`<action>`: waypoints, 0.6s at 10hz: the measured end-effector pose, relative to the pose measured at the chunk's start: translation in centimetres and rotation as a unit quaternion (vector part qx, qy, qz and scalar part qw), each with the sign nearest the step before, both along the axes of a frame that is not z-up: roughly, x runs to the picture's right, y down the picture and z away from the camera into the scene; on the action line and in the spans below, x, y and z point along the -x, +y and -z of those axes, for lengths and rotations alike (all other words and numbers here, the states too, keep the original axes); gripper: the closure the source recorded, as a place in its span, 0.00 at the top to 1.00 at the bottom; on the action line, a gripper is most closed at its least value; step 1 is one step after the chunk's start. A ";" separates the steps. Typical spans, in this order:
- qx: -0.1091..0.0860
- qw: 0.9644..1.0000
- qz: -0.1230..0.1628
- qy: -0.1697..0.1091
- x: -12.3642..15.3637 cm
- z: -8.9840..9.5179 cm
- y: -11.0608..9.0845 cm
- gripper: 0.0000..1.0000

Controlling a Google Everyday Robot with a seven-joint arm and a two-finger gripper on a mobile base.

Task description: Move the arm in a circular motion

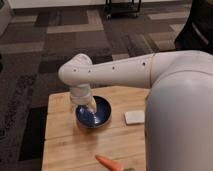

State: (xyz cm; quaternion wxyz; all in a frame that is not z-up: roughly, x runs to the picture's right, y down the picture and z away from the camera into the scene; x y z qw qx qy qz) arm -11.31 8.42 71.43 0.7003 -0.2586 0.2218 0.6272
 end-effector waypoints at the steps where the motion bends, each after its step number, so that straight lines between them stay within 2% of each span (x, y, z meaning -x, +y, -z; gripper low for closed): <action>1: -0.006 1.000 0.011 0.000 0.0 -0.4 -1.1 0.65; 2: -0.010 1.000 0.018 0.000 -0.1 -0.6 -1.9 0.65; 3: -0.019 0.999 0.027 -0.008 0.3 -1.0 -3.9 0.65; 5: -0.035 0.998 0.007 -0.042 -1.3 -2.4 -9.1 0.65; 6: -0.038 0.998 0.002 -0.047 -2.1 -2.8 -10.1 0.65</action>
